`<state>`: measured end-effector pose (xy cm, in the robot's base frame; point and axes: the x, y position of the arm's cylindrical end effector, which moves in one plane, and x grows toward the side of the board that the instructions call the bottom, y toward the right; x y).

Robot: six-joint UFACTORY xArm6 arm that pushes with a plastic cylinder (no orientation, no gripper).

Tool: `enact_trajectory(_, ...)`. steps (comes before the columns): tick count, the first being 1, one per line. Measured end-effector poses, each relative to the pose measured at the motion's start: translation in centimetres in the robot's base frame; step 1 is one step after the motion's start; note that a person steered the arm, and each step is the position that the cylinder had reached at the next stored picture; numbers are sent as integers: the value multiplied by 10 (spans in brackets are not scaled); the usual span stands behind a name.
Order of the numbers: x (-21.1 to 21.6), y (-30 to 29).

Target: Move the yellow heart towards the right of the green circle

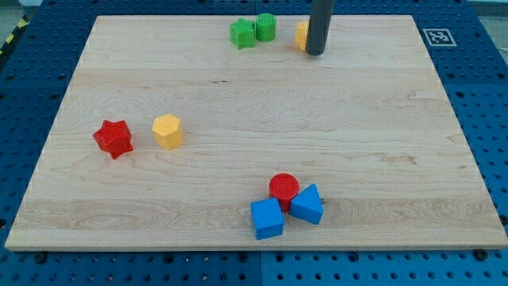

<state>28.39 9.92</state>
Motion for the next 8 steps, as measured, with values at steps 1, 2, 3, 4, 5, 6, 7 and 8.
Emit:
enact_trajectory(1,1,2)
enact_trajectory(2,17,29)
enact_trajectory(3,25,62)
enact_trajectory(4,18,62)
enact_trajectory(5,6,30)
enact_trajectory(6,-9,-11)
enact_trajectory(7,-15,-33)
enact_trajectory(8,-13,-20)
